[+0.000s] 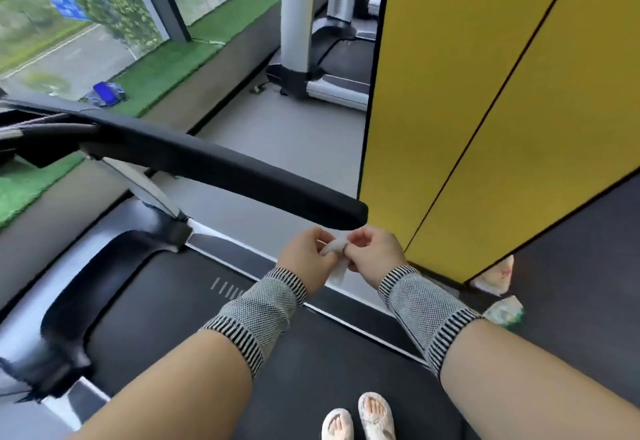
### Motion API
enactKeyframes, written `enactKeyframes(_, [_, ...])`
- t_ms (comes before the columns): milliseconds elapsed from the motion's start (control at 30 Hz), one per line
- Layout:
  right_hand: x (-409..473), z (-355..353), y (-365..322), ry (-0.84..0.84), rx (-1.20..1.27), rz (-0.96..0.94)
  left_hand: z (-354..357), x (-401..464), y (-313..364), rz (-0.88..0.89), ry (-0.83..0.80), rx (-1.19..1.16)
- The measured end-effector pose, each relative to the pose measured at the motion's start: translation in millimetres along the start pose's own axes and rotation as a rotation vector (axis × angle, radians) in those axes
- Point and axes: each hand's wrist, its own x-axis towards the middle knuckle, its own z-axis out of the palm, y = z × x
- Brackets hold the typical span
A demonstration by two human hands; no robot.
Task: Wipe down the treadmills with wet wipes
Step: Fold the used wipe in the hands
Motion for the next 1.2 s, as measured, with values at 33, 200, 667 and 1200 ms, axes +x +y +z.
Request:
enactKeyframes(33, [-2, -5, 14, 0.055, 0.029, 0.035, 11, 1, 2, 0.013, -0.041, -0.012])
enactKeyframes(200, [-20, -43, 55, 0.206, 0.096, 0.15, 59, 0, 21, 0.068, -0.191, -0.013])
enactKeyframes(667, [-57, -190, 107, 0.279, 0.228, 0.104, 177, -12, 134, 0.235, -0.281, 0.066])
enactKeyframes(1200, [7, -309, 171, 0.41, 0.053, 0.106, 296, 52, 216, 0.333, -0.316, 0.204])
